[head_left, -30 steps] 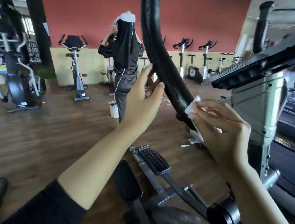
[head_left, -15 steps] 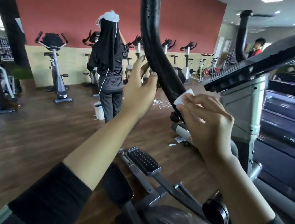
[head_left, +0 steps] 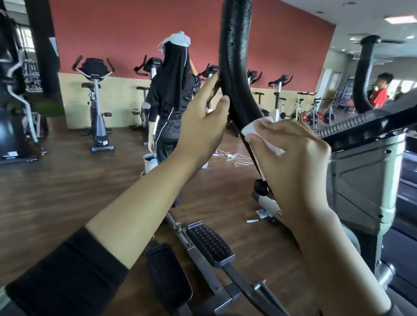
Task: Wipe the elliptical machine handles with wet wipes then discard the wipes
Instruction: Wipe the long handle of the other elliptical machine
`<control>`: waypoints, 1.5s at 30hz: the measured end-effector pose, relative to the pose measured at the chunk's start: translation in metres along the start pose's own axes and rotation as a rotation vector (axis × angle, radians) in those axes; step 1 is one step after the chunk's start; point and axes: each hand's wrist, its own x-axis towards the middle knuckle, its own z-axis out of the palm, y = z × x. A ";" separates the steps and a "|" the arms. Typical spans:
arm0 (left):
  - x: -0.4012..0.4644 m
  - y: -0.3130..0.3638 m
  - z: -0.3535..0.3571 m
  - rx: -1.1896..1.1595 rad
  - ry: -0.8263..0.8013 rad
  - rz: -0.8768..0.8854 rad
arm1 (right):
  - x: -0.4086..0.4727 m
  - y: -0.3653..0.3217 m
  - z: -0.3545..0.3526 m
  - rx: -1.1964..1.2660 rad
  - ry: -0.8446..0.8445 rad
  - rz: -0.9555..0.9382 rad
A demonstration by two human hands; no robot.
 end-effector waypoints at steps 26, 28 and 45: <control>0.068 0.002 -0.017 -0.223 -0.156 0.170 | 0.033 -0.022 0.047 -0.179 0.117 -0.049; 0.074 -0.001 -0.019 -0.258 -0.208 0.170 | 0.037 -0.024 0.051 -0.205 0.141 -0.029; 0.106 0.000 -0.032 -0.434 -0.418 0.245 | 0.064 -0.043 0.082 -0.278 0.330 0.063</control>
